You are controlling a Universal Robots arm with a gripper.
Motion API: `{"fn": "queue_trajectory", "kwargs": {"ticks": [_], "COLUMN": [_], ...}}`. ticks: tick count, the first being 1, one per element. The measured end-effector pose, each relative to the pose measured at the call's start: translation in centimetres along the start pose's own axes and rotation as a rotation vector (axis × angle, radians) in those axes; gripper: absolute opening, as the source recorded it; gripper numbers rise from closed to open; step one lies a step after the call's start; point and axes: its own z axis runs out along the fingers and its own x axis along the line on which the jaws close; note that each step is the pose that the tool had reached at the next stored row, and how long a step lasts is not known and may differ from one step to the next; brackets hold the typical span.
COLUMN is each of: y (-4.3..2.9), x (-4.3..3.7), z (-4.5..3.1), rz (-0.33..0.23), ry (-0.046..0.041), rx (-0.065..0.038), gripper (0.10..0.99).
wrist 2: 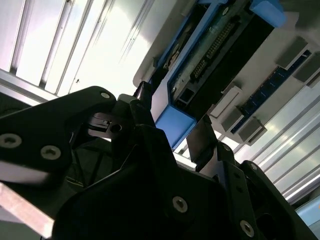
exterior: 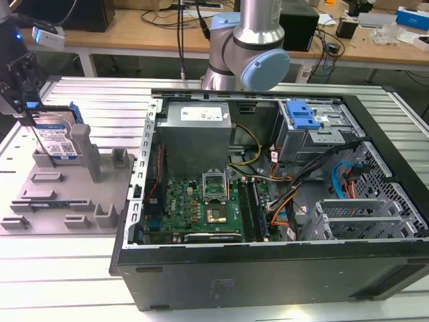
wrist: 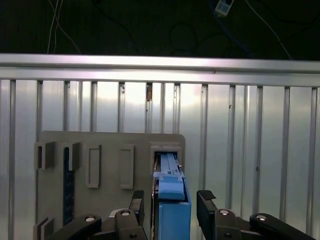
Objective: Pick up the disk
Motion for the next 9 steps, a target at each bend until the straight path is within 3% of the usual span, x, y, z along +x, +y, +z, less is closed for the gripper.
{"fn": "queue_trajectory", "kwargs": {"ticks": [9], "y": [0.00], "x": [-0.01], "z": [0.47], "rz": [-0.001], "ry": [0.0000], "rx": [0.000], "gripper": [0.541]}}
